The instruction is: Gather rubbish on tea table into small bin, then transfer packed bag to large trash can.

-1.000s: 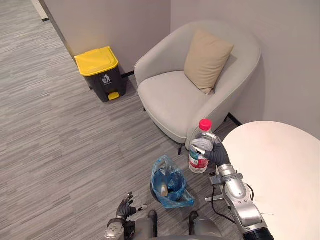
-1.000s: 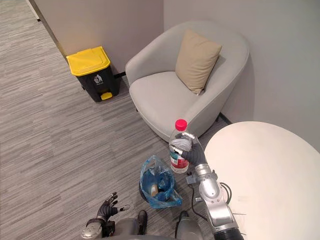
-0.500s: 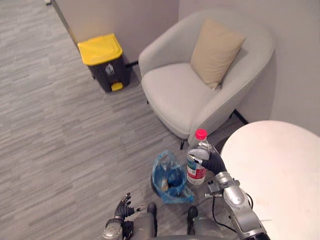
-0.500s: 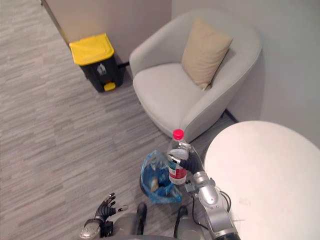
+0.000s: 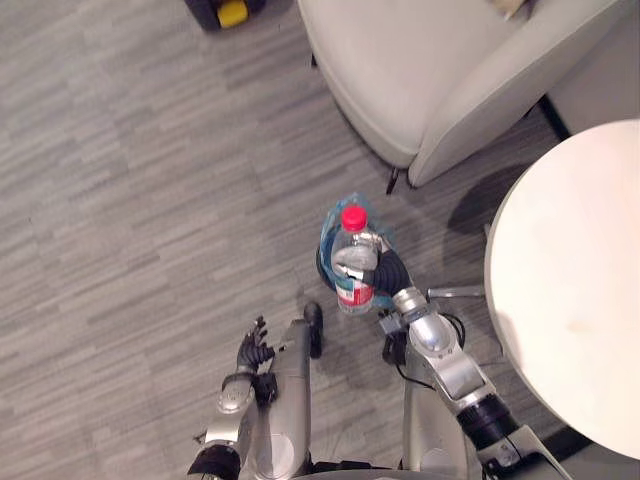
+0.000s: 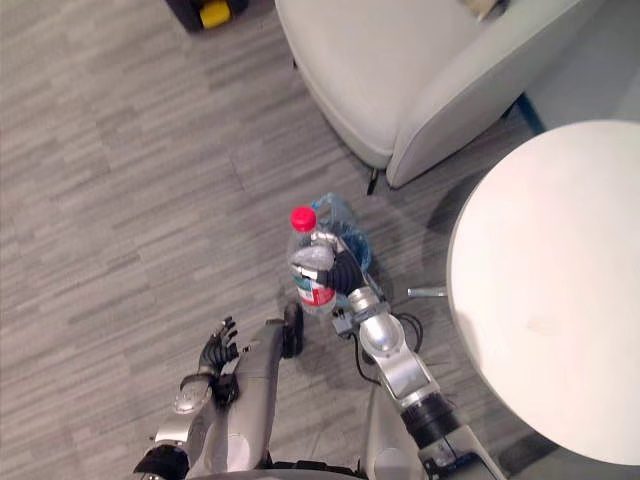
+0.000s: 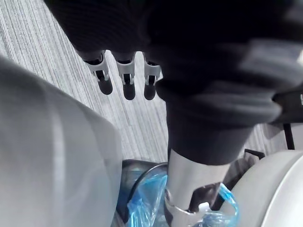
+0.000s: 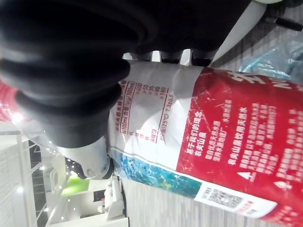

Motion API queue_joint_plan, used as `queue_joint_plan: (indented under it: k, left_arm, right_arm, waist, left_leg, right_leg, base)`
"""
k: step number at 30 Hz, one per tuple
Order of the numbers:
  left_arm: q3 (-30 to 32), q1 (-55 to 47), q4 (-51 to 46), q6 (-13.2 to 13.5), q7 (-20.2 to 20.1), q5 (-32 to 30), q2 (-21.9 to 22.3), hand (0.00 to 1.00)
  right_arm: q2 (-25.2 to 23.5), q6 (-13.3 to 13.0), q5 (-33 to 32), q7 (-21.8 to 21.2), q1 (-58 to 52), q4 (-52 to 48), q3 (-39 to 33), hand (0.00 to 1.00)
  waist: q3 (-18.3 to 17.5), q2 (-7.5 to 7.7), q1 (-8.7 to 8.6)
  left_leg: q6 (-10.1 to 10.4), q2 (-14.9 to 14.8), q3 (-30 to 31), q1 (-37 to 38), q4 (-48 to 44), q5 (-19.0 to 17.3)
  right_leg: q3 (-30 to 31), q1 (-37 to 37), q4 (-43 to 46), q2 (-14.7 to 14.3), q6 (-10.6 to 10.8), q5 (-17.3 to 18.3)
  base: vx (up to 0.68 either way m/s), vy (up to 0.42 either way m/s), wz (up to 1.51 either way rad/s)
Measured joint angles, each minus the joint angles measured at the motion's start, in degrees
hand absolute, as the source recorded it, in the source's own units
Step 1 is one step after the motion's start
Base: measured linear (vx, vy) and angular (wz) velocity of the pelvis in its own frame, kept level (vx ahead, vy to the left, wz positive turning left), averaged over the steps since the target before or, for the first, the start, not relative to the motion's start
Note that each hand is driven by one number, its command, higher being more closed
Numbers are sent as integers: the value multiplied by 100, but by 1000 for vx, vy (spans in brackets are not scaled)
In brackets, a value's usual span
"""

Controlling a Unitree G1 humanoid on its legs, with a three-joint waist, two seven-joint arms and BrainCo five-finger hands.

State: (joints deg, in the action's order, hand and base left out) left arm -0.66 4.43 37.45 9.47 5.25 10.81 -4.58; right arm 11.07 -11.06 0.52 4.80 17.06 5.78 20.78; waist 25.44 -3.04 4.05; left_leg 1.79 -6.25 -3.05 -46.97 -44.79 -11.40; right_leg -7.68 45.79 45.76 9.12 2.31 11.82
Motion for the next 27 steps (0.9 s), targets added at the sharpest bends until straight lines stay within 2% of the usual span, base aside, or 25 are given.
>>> queue_joint_plan:
  k: [3,5,6,11,21,27]
  left_arm:
    - [279,357,-103,49,50,117,1,0]
    - [348,502,-188,58,106,208,2,0]
    - [359,621,-311,101,125,218,4,0]
    - [421,820,-586,177,130,358,-8,0]
    - [497,842,-897,345,126,504,-12,0]
    - [514,967,-887,335,128,543,-17,0]
  right_arm:
    - [6,35,13,163,664,141,-29,100]
    - [23,41,13,195,951,316,-70,100]
    - [92,44,14,283,1169,439,-108,100]
    - [225,146,21,450,1695,881,-297,100]
    - [529,257,68,714,2440,1593,-568,100]
    - [551,272,58,754,2592,1875,-671,100]
  waist:
    - [201,66,34]
    - [312,77,52]
    - [404,77,124]
    - [494,94,152]
    - [496,97,180]
    - [496,97,181]
  left_leg:
    - [12,-98,-27,-727,-310,11]
    - [24,-106,-23,-947,-402,23]
    - [25,-109,-14,-1180,-495,23]
    - [14,-97,73,-1820,-790,64]
    - [35,-91,170,-2336,-926,69]
    - [53,-69,211,-2476,-934,84]
  right_leg:
    - [2,724,348,10,-36,21]
    - [10,960,473,21,-63,37]
    - [8,1200,607,45,-81,52]
    - [-36,1834,1046,116,-181,212]
    - [-91,2362,1317,146,-169,380]
    - [-148,2469,1348,183,-179,382]
  base:
    - [-96,-53,4]
    - [-67,-54,2]
    - [-38,-48,3]
    - [20,-61,10]
    - [15,-32,4]
    - [1,1,4]
